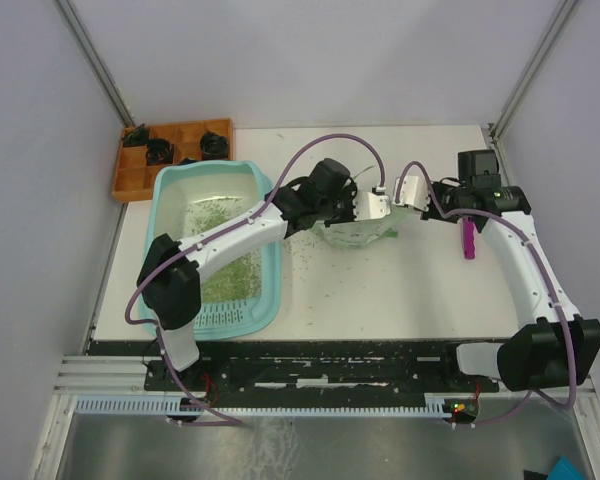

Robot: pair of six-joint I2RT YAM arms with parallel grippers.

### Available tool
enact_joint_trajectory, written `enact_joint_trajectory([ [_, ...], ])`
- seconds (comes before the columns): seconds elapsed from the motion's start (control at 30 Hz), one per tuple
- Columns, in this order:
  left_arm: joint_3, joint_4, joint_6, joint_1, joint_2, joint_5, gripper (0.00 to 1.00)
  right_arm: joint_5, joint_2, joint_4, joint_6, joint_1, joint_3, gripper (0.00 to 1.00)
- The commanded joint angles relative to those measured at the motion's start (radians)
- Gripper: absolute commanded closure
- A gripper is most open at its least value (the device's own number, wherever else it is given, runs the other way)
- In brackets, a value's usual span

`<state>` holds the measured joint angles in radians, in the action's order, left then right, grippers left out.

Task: Fill the litter box with clean litter
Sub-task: Clamp the cat litter bag at the center of the board.

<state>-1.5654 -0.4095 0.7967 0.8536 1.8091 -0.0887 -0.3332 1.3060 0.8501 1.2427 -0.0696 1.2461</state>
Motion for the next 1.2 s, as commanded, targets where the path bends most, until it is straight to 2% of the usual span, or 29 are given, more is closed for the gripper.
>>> enact_joint_trajectory([
  [0.0, -0.047, 0.027, -0.045, 0.016, -0.017, -0.041, 0.97, 0.012, -0.073, -0.095, 0.013, 0.002, 0.001, 0.98],
  [0.73, -0.04, 0.017, -0.05, 0.022, -0.027, -0.027, 0.97, -0.082, -0.06, 0.029, 0.131, 0.002, -0.006, 0.98],
  [1.17, -0.051, 0.017, -0.053, 0.026, -0.019, -0.023, 0.97, -0.117, -0.028, 0.048, 0.13, -0.019, 0.01, 0.98],
])
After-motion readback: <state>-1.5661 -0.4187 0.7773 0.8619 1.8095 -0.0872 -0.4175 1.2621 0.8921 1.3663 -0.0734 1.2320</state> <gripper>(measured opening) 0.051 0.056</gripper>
